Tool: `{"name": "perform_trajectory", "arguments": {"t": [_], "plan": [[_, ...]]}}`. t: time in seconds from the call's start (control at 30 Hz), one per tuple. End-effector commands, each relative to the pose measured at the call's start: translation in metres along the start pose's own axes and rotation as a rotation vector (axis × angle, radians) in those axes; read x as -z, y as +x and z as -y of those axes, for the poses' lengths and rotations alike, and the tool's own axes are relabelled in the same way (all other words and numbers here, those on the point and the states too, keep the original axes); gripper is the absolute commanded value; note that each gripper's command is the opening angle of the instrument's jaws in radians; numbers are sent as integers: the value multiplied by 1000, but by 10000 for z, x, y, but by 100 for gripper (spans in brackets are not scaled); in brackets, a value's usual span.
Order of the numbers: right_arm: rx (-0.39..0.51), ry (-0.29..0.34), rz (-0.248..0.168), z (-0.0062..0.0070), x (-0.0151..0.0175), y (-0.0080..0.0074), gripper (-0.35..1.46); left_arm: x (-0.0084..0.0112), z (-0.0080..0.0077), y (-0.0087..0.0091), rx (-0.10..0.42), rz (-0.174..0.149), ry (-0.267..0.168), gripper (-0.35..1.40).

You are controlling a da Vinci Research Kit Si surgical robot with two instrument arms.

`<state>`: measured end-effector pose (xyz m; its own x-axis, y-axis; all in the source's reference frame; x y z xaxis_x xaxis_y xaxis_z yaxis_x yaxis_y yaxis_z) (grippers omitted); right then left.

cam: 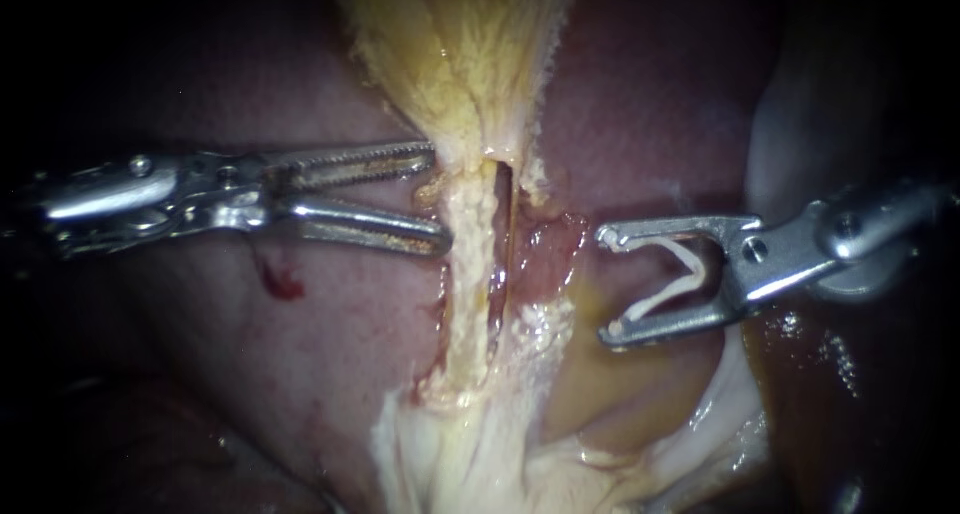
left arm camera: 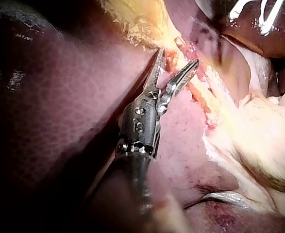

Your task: Grabbing gallbladder

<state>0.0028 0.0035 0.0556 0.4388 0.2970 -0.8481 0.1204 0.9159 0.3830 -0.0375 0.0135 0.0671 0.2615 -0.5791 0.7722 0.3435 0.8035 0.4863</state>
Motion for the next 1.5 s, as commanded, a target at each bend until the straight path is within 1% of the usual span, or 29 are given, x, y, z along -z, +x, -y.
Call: {"name": "perform_trajectory", "arguments": {"t": [0.03, 0.23, 0.33, 0.4, 0.43, 0.5, 0.53, 0.57, 0.6, 0.73, 0.83, 0.97, 1.07, 1.2, 1.27, 1.4, 1.5], "plan": [[0, 0, 0, 0, 0, 0, 46, 0, -2, 0, 0, -2, 0, 44], [0, 0, 0, 0, -1, 1, 47, -4, -5, 2, -1, -2, 0, 39], [0, 0, 0, 0, -1, 1, 47, -6, -6, 4, -2, -5, -2, 31], [0, 0, 0, 0, -2, 1, 47, -7, -7, 6, -9, -14, 1, 24], [0, -1, 0, 0, -2, 1, 47, -7, -7, 7, -3, -20, 1, 19], [0, -1, 0, 0, -2, 1, 47, -6, -8, 8, 2, -32, 1, 0], [0, -1, 0, 0, -2, 1, 47, -6, -8, 9, 7, -37, 1, -13], [0, -1, 0, 0, -2, 1, 47, -5, -9, 9, 7, -43, 2, -32], [0, -1, 0, 0, -2, 1, 47, -4, -9, 9, 7, -49, -1, -35], [0, 0, 0, 0, -2, 1, 47, -1, -9, 9, 7, -61, 1, -35], [0, 0, 0, 0, -1, 1, 47, 5, -11, 6, 14, -70, 5, -35], [0, 0, 0, 0, -1, 1, 47, 12, -12, 2, 29, -71, 10, -35], [0, 0, 0, 0, -1, 1, 47, 20, -12, -5, 38, -71, 16, -35], [0, 0, 0, 0, -1, 0, 46, 36, -15, -22, 47, -72, 31, -35], [0, 0, 0, 0, -1, 0, 46, 47, -16, -34, 54, -73, 39, -35], [0, 0, 0, 0, -1, 0, 46, 67, -20, -54, 65, -77, 35, -35], [0, 0, 0, 0, -1, 0, 46, 82, -24, -67, 73, -66, 26, -35]]}}
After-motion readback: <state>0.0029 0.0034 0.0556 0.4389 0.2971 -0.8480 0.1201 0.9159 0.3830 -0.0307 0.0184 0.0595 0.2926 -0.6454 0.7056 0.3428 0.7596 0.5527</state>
